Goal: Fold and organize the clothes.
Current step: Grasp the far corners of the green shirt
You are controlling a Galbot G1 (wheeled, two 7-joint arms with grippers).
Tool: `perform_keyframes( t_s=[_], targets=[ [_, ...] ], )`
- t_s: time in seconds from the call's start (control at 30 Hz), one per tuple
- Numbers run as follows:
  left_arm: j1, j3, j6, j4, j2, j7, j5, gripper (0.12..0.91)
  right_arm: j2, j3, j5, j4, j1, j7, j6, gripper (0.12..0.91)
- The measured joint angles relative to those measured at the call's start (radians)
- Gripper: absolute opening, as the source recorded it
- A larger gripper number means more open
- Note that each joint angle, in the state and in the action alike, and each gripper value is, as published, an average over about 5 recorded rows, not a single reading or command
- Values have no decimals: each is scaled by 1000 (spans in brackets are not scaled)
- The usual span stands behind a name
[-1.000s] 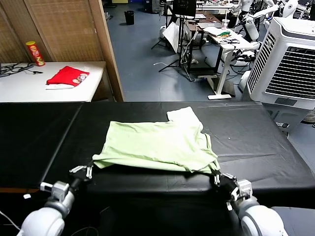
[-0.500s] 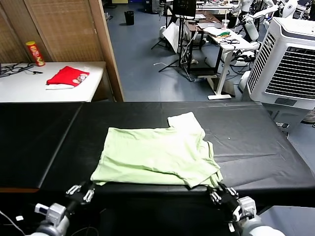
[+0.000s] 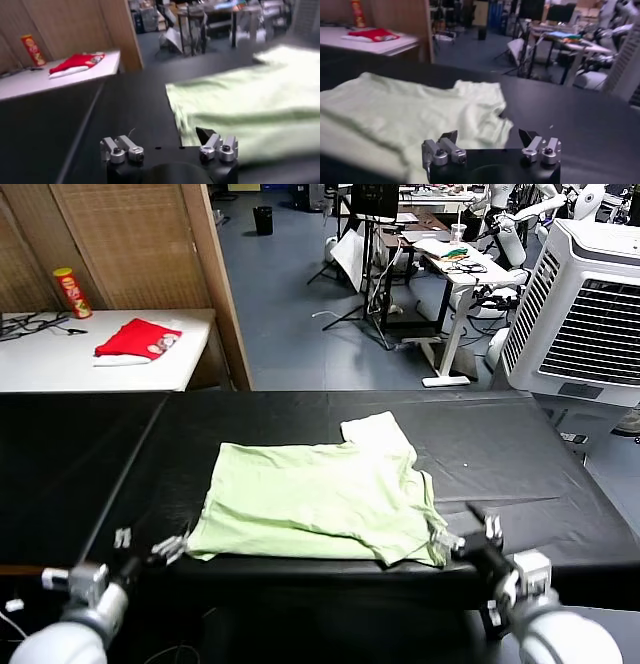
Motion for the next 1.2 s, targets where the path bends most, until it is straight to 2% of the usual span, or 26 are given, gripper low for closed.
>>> perform_keyframes(
  t_s=[0.17,0.33,0.5,0.63,0.9,1.2],
  targets=[
    [-216,55,7,117,27,-3,-105,798,14,-112,23,-197,244,37,-8,798],
    [-438,166,38,282,63,-16,-170,798,45,-224,19,-420,461,59,-8,798],
    [-643,307,84,453,76,-13,-224,798,92,-309,19,-629,644,61,-16,798],
    [-767,398,113,575,72,8,-251,798,142,-346,18,-784,759,53,-17,798],
    [-889,500,128,715,58,52,-250,798,235,-365,-38,-1021,894,11,13,798],
    [-920,539,127,768,37,85,-250,798,282,-365,-54,-1160,949,5,10,798]
  ],
)
